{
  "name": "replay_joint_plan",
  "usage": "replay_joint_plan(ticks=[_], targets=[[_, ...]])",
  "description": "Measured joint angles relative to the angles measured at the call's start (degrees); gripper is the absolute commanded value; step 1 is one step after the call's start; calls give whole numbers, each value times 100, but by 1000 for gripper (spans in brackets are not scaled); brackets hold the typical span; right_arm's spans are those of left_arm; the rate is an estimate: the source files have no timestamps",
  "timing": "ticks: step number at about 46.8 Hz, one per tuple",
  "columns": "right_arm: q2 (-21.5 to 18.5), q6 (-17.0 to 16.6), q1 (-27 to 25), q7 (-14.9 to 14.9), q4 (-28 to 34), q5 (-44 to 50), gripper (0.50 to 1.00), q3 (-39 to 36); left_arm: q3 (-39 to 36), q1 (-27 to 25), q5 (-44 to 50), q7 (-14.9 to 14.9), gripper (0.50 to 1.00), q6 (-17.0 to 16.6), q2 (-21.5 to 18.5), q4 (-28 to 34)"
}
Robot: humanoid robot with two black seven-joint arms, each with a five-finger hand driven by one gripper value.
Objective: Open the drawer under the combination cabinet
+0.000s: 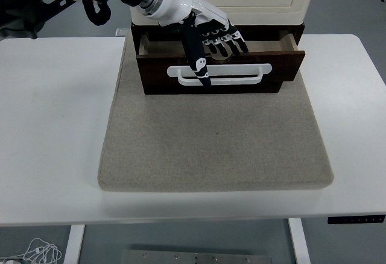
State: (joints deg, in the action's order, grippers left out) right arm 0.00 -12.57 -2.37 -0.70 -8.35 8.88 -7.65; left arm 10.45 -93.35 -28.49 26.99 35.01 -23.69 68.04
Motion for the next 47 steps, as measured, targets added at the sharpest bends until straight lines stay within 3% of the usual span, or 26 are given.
replay_joint_plan(ticks=[10,20,29,47], targets=[[0,0,0,0,0,0,926,0,236,-31,16,-1,1000,0,-13,-10],[0,0,-1,-1,0,0,926,0,1594,-229,10,-1,1000,0,-10,-156],[0,0,-1,-2,0,0,926,0,2913,-393,-4,-50,1000,0,94,-635],[0,0,-1,-1,0,0,926,0,4439,-593,1,-450,1000,0,207,-1768]])
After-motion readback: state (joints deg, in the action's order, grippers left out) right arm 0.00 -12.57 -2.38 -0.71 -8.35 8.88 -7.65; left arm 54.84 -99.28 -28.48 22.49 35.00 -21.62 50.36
